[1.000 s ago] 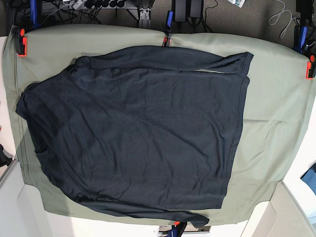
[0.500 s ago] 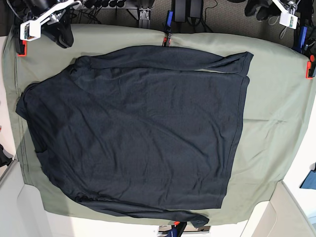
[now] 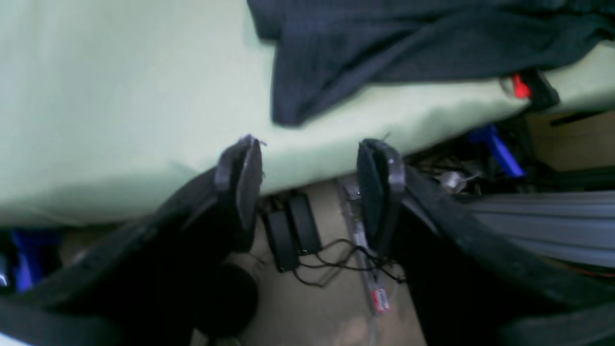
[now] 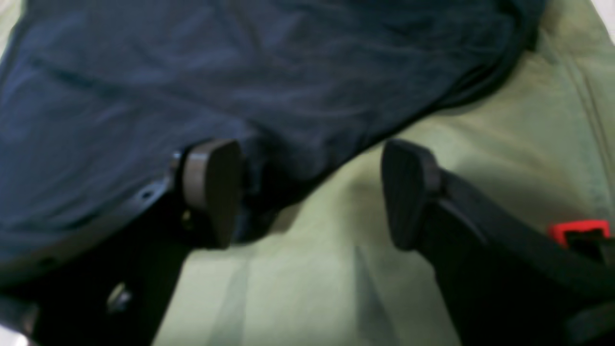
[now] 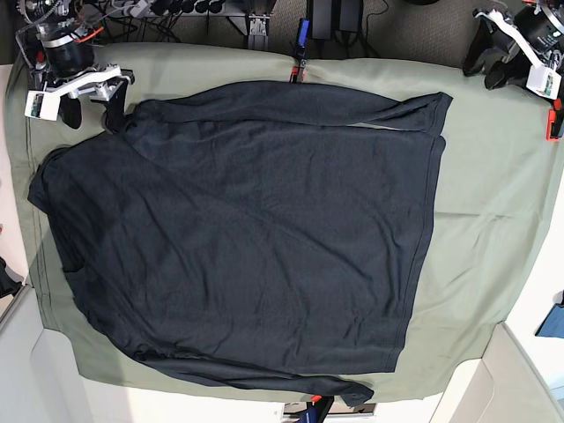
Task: Fold the T-shirt properly
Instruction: 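Move both grippers to the shirt's shoulder corners and grasp them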
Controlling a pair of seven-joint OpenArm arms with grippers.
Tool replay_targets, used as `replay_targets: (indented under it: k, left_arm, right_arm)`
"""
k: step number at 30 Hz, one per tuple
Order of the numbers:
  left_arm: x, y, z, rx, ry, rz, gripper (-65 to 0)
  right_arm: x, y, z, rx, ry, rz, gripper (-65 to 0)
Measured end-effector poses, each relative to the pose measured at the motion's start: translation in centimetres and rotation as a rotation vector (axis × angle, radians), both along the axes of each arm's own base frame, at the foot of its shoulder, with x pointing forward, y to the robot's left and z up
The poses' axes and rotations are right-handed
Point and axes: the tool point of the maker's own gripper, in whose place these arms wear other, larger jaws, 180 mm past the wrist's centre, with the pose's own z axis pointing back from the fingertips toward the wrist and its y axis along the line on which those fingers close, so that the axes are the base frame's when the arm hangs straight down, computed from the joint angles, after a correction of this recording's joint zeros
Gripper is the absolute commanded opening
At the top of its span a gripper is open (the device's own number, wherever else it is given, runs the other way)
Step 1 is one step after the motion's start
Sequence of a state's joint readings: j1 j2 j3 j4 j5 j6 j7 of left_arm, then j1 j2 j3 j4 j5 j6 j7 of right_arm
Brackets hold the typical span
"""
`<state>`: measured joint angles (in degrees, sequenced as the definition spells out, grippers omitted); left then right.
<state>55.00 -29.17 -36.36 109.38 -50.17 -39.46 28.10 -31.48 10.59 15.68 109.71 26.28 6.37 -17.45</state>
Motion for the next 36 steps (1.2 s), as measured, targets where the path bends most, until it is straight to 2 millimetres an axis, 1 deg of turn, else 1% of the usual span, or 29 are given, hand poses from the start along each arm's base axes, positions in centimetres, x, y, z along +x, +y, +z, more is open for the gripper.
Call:
replay_targets:
  k: [4,7,10,12,14,15,18,22,24,30,33,34,36]
  left_arm:
    - [1.0,0.4,0.4,0.032,-0.015,-0.029,-30.1]
    - [1.3,0.5,0.5,0.039,-0.021,-0.036,-30.1]
    - [2.1,0.8,0.7,0.041,-0.042,-0.031,-30.0]
    - [2.3,1.0,0.6,0.038,-0.047,-0.021,-26.5]
    - [2.3,1.3,0.0,0.023,-0.044,-0.004,-23.2]
    - [2.3,1.3,-0.4,0.013,-0.039,0.002,-22.9]
    - [2.8,1.0,-1.7,-0.015,-0.023,0.004,-22.9]
    - [4.2,0.9,-2.5,-0.022,-0.015,-0.031,-22.9]
    - [4.9,0.6,-3.3,-0.020,-0.008,-0.049,-22.9]
    - [5.7,-1.8,-6.5,-0.064,0.054,-0.108,-22.9]
    - [5.3,-2.8,-7.1,-0.081,0.073,-0.129,-22.9]
    - [5.2,-2.9,-7.1,-0.083,0.074,-0.131,-22.9]
    - [5.1,-2.9,-7.2,-0.084,0.077,-0.131,-22.9]
  right_arm:
    - [1.5,-0.6,-0.2,-0.020,-0.013,-0.020,-20.1]
    - [2.0,-1.4,-0.8,-0.029,0.000,-0.058,-20.1]
    - [2.7,-1.8,-1.5,-0.023,0.008,-0.072,-20.1]
    - [2.9,-2.0,-2.1,-0.018,0.018,-0.080,-20.1]
    - [2.6,-2.1,-2.8,-0.017,0.040,-0.081,-20.1]
    - [2.4,-2.0,-3.0,-0.015,0.051,-0.078,-20.1]
    - [2.2,-1.8,-3.2,-0.012,0.066,-0.071,-20.2]
    - [2.2,-1.8,-3.1,-0.012,0.063,-0.068,-20.3]
    - [2.1,-1.8,-3.2,-0.012,0.066,-0.068,-20.3]
    - [2.0,-1.6,-3.4,-0.003,0.072,-0.071,-20.3]
    - [1.8,-0.9,-3.7,0.023,0.084,-0.078,-20.3]
    - [1.7,-0.4,-3.8,0.037,0.083,-0.066,-20.3]
    - [1.9,1.3,-3.6,0.095,0.065,-0.026,-20.3]
